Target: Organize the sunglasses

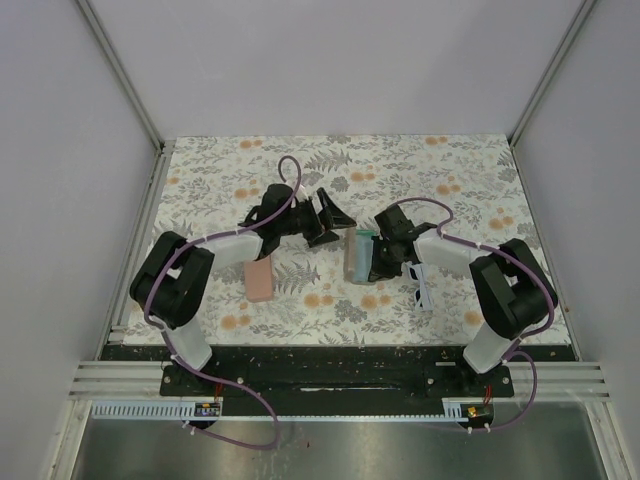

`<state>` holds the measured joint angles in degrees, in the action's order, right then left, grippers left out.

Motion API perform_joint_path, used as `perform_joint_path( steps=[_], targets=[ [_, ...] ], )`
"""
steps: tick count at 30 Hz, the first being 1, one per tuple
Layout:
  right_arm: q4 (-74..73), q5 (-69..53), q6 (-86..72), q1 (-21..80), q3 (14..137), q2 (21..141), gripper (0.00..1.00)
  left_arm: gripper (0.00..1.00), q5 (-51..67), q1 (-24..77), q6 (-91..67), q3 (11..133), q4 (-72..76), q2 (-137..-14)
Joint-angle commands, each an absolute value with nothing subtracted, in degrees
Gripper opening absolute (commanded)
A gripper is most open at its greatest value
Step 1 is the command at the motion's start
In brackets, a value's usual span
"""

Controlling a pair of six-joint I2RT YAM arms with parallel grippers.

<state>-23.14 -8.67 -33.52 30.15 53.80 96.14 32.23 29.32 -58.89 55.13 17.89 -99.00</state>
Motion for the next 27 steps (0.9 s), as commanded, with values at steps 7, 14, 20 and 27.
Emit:
perform_joint_path(
  steps=[7, 14, 20, 27],
  targets=[
    [-23.73, -9.14, -33.05, 30.06, 54.14, 93.78, 0.14, 0.92, 34.72, 29.09, -63.72, 52.03, 34.62, -105.99],
    [-24.52, -9.58, -32.61, 30.14, 55.72, 95.01, 0.14, 0.85, 35.76, 29.18, -64.68, 51.41, 40.15, -110.29],
    [-25.31, -9.58, -32.43, 30.06, 57.04, 95.45, 0.14, 0.78, 37.7, 29.18, -67.59, 51.33, 45.61, -114.96],
    [-25.4, -9.4, -32.52, 30.06, 57.22, 95.8, 0.13, 0.66, 38.67, 29.09, -68.73, 51.5, 47.81, -116.98]
  ],
)
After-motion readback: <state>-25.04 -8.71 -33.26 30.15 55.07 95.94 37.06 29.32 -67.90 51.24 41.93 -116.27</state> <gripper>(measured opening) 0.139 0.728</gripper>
